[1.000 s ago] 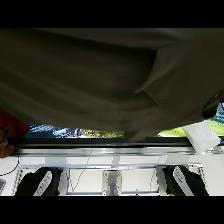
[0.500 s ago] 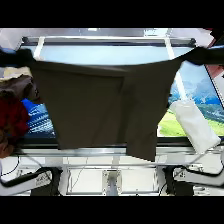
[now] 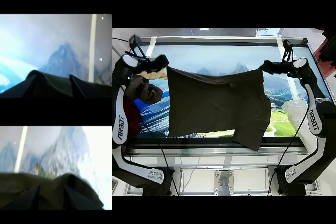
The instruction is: Fold the shirts.
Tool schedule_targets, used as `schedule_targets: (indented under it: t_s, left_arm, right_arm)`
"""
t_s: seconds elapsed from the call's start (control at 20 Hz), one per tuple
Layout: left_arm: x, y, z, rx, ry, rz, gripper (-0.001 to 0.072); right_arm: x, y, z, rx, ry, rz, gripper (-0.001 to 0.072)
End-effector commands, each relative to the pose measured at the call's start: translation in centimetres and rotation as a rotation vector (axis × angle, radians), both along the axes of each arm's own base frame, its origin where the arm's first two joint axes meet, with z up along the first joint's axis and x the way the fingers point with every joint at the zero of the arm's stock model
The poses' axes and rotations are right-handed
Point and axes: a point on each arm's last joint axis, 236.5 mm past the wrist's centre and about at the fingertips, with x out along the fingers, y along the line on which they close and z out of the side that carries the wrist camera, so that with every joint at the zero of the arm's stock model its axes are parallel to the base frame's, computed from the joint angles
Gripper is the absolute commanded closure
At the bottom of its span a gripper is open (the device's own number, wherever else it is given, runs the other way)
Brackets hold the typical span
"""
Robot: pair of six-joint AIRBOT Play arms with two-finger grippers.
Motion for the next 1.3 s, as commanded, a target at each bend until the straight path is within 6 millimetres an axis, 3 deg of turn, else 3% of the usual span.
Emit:
schedule_targets:
  t_s: [0.0, 0.1, 0.15, 0.35, 0.45, 0.55, 0.65, 0.8, 0.9, 1.05, 1.25]
  left_arm:
    - [1.5, -0.3, 5.7, -0.006, -0.117, -0.012, 0.018]
    - [0.2, -1.3, 9.7, 0.062, -0.141, -0.106, 0.0186]
    - [-1.2, -1.4, 11.3, 0.13, -0.138, -0.152, 0.0239]
    - [-9.1, 3.7, 13.3, 0.368, 0.032, -0.14, 0.0241]
    - [-13.1, 6.4, 13.1, 0.382, 0.12, -0.083, 0.0241]
    - [-16.9, 7.2, 10.8, 0.339, 0.192, -0.061, 0.0241]
    - [-21.4, 7.4, 5.4, 0.3, 0.286, -0.037, 0.0241]
    - [-27.9, 5.4, -4.3, 0.151, 0.378, 0.063, 0.0241]
    - [-30.7, 3.0, -8.5, 0.043, 0.414, 0.085, 0.0241]
    - [-32.8, -0.5, -11.0, -0.105, 0.456, 0.056, 0.0241]
    - [-31.8, -1.3, -10.1, -0.166, 0.41, 0.063, 0.0241]
  right_arm:
    - [2.5, -1.8, 3.4, 0.009, -0.111, -0.094, 0.033]
    - [0.7, -3.3, 5.2, -0.001, -0.073, -0.045, 0.0332]
    - [-0.9, -4.9, 5.6, -0.022, -0.023, -0.028, 0.0332]
    - [-11.0, -11.8, 4.2, -0.148, 0.293, 0.052, 0.0334]
    - [-15.3, -13.6, 3.4, -0.136, 0.415, 0.089, 0.0335]
    - [-18.4, -14.4, 1.6, -0.098, 0.497, 0.092, 0.0335]
    - [-21.8, -13.9, -1.9, -0.032, 0.597, 0.101, 0.0335]
    - [-27.5, -9.4, -7.8, 0.151, 0.754, 0.151, 0.0334]
    - [-31.0, -5.8, -10.5, 0.292, 0.831, 0.204, 0.0334]
    - [-33.9, -4.3, -13.7, 0.334, 0.901, 0.182, 0.0334]
    - [-34.1, -4.1, -16.2, 0.339, 0.9, 0.091, 0.0334]
